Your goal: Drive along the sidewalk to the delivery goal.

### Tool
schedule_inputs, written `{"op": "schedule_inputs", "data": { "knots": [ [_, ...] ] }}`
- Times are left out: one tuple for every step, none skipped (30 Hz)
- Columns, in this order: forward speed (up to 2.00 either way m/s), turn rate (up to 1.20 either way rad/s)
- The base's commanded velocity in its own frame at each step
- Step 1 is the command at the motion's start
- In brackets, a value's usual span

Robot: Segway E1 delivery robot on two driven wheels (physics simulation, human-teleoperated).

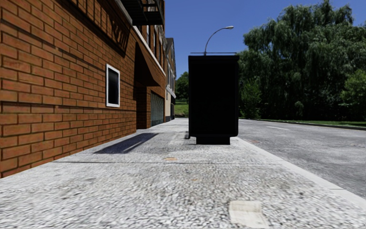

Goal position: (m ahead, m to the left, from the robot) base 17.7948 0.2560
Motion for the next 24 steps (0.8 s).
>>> {"op": "schedule_inputs", "data": {
  "knots": [
    [1.38, 0.23],
    [1.38, 0.15],
    [1.38, 0.15],
    [1.38, 0.06],
    [1.38, 0.00],
    [1.38, 0.00],
    [1.38, 0.00],
    [1.38, 0.00],
    [1.38, 0.00],
    [1.38, 0.00],
    [1.38, 0.00],
    [1.38, 0.00],
    [1.38, 0.00],
    [1.38, 0.00],
    [1.38, 0.00],
    [1.38, 0.00],
    [1.38, 0.00],
    [1.38, 0.00],
    [1.38, 0.00],
    [1.37, 0.00],
    [1.37, 0.00],
    [1.37, 0.00],
    [1.37, 0.00],
    [1.37, 0.00]
  ]
}}
